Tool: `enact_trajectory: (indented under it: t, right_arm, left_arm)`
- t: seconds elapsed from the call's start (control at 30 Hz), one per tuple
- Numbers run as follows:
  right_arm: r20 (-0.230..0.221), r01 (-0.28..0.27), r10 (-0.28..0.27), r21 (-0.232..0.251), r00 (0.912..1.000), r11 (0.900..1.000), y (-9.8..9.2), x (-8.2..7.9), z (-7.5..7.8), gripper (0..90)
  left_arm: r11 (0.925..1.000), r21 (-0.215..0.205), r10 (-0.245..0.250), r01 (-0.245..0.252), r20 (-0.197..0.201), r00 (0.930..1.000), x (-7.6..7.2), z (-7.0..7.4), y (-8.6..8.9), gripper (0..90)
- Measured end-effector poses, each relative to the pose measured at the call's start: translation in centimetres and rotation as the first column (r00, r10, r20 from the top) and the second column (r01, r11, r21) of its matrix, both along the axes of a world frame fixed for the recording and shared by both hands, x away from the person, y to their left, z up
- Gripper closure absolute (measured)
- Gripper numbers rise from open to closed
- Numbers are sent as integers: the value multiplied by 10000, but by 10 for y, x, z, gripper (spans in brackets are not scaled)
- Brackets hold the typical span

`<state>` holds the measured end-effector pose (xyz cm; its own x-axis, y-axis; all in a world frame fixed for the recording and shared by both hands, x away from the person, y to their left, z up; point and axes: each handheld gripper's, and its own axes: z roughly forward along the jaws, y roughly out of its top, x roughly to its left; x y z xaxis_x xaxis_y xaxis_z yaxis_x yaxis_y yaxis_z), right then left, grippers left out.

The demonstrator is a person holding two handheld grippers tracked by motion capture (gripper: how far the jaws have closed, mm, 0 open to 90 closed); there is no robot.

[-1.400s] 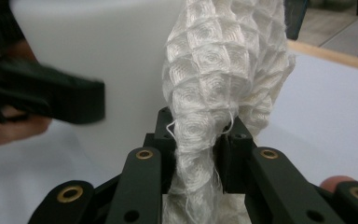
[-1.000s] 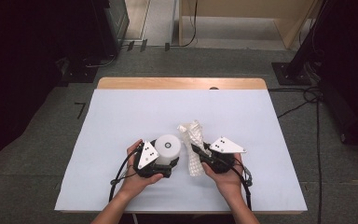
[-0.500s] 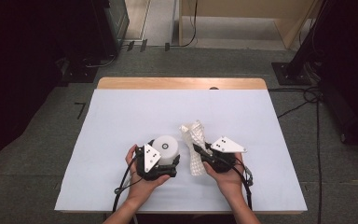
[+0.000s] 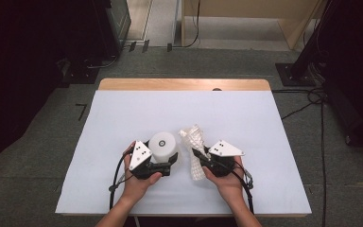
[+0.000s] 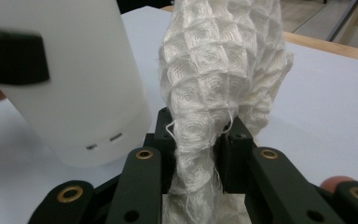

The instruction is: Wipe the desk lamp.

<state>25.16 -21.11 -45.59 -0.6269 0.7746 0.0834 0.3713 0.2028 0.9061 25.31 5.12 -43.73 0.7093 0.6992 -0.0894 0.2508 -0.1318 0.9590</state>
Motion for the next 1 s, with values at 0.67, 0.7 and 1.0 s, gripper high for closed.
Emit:
enact_trajectory:
  t: [0.67, 0.7, 1.0]
  right_arm:
    - [927, -956, 906, 508, 9916, 9941, 11, -17, 30, 728]
    - [723, -949, 918, 405, 9931, 9947, 12, -15, 25, 728]
    - [-290, -1110, 1114, 138, 9934, 9937, 19, -5, 4, 728]
  left_arm:
    - [9942, 602, -891, 886, 56, 9960, -2, -4, -9, 86]
    - [9949, 554, -852, 845, 105, 9963, -2, -2, -8, 86]
    - [9963, 412, -758, 751, 148, 9970, 1, 0, -1, 86]
